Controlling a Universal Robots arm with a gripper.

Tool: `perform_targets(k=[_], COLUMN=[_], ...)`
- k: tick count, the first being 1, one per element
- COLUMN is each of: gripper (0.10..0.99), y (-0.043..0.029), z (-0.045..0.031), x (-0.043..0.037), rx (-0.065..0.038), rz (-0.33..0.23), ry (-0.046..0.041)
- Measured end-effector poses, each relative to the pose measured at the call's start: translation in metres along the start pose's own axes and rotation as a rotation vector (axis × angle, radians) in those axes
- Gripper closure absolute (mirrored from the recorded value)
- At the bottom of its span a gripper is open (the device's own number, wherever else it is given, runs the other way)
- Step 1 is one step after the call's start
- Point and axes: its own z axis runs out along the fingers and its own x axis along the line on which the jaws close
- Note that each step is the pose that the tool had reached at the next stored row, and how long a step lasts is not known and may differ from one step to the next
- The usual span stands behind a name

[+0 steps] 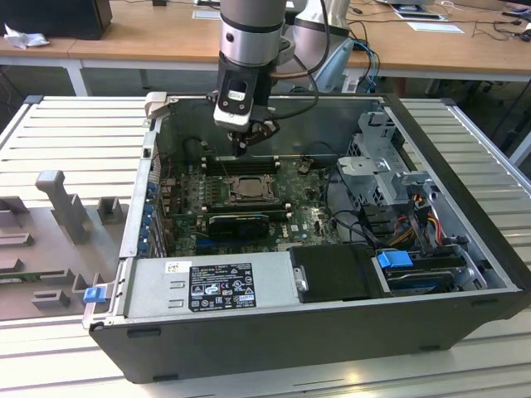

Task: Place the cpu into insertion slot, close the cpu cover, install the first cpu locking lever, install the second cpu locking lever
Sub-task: 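Install the first cpu locking lever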

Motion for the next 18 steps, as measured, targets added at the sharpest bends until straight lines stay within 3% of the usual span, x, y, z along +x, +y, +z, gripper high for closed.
perform_targets(k=[3,8,11,18], gripper=[0.98,0.98,0.98,0.98], y=[0.0,0.0,0.0,0.0], z=[0.0001,0.0009,0.0009,0.0009], x=[0.0,-0.0001,-0.0001,-0.0001], rx=[0.004,-0.013,-0.007,0.002], rz=[-0.057,-0.125,-0.201,-0.315], ry=[-0.0004,-0.024,-0.0213,-0.017])
